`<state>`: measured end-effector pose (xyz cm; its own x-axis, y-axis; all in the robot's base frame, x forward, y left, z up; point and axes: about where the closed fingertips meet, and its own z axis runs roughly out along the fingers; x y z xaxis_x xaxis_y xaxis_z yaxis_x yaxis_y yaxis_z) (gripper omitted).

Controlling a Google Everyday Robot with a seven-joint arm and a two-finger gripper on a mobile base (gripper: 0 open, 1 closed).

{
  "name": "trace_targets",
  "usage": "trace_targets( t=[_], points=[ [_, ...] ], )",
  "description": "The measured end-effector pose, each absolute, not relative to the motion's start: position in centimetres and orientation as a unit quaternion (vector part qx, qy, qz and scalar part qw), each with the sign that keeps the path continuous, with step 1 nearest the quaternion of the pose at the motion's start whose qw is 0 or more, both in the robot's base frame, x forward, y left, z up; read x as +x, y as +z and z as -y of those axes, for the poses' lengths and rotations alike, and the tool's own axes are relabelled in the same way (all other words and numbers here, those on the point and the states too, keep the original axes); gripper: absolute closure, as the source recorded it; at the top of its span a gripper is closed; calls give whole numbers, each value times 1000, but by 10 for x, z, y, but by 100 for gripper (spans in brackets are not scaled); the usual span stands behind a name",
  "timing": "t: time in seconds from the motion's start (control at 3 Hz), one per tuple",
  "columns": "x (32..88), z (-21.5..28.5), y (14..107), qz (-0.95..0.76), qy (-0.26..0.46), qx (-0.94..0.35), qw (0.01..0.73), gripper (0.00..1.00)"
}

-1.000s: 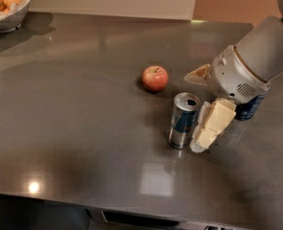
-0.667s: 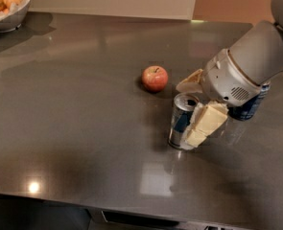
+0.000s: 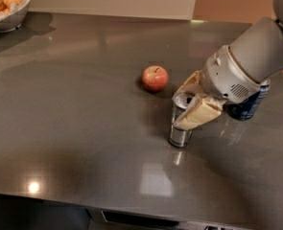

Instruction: Move redbull can near apple

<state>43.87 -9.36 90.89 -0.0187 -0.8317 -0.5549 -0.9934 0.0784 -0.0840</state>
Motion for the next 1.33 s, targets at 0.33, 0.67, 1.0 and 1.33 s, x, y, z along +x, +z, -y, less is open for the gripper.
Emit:
trace_targets(
  t=[0.33, 0.67, 1.0, 1.33],
  points=[
    [456, 93, 921, -697, 160, -654, 246, 88],
    [483, 92, 933, -705, 159, -640, 260, 100],
    [510, 89, 940, -711, 161, -627, 274, 100],
    [533, 84, 940, -717, 168, -614, 283, 100]
  ],
)
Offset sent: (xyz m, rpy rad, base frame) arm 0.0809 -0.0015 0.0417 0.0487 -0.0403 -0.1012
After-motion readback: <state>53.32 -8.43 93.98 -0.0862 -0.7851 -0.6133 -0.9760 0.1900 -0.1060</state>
